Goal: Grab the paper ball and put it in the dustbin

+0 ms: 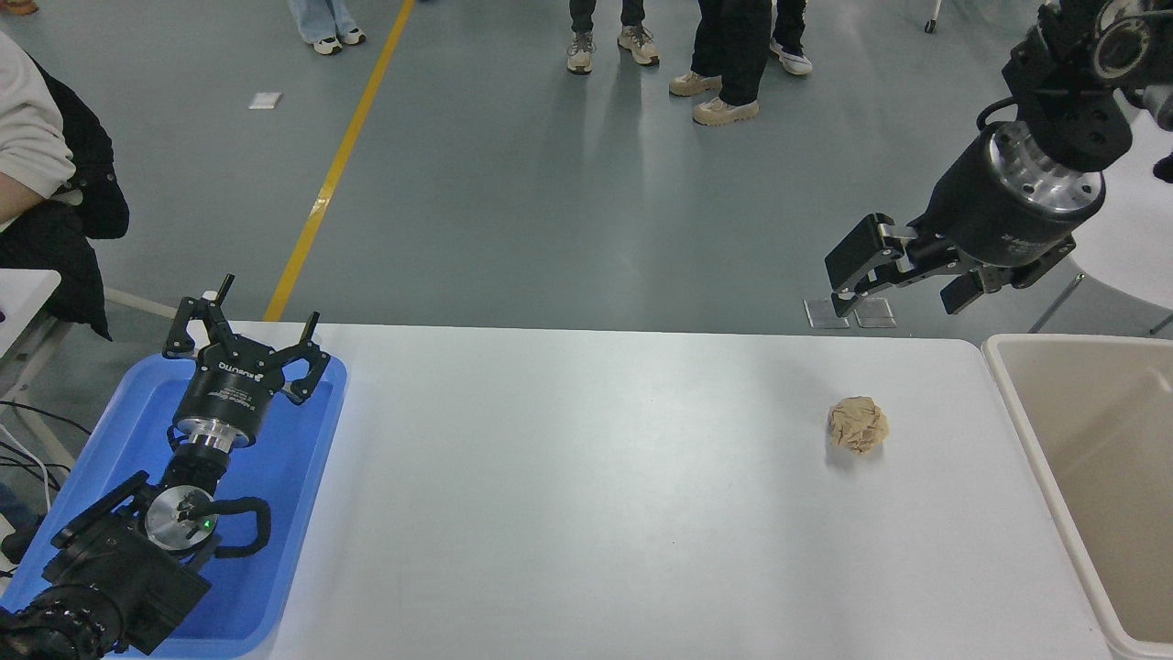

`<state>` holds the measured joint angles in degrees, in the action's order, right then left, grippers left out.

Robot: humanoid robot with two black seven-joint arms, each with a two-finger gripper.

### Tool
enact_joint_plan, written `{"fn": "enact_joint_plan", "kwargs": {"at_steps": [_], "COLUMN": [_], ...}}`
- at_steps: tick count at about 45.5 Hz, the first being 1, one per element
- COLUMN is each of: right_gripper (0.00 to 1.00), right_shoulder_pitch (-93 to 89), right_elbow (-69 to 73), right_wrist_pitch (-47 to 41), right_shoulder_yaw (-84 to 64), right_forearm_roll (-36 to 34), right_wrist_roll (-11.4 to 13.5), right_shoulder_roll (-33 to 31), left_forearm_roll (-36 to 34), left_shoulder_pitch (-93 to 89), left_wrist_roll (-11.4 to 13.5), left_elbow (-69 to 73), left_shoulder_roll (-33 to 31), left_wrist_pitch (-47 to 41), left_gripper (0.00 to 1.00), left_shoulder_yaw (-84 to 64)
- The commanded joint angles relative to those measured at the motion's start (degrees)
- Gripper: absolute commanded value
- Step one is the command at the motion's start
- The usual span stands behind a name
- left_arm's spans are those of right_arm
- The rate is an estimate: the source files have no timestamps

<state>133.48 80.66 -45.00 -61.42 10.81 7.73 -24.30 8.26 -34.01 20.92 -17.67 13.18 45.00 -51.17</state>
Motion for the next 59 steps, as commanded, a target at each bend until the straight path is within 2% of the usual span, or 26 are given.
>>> {"fn": "enact_joint_plan", "kwargs": {"at_steps": [1, 59], "right_gripper": [1.0, 1.0], "right_shoulder_pitch": [0.1, -2.7], "right_elbow": [0.0, -1.6], "right_wrist_pitch": [0.0, 0.0], "right_shoulder_yaw": [0.1, 0.1], "right_forearm_roll": [-0.1, 0.0], "right_wrist_roll": [0.0, 0.0], "right_shoulder_roll": [0.0, 0.2], "left_forearm_roll": [0.0, 0.0], "left_shoulder_pitch": [0.0, -0.1], "left_wrist_roll": [-0.1, 0.0], "left_elbow": [0.0, 0.0], "left_shoulder_roll": [0.0, 0.0], "left_wrist_pitch": [0.0, 0.0], "left_gripper": [1.0, 1.0], "left_shoulder_yaw": [-0.1, 0.0]}}
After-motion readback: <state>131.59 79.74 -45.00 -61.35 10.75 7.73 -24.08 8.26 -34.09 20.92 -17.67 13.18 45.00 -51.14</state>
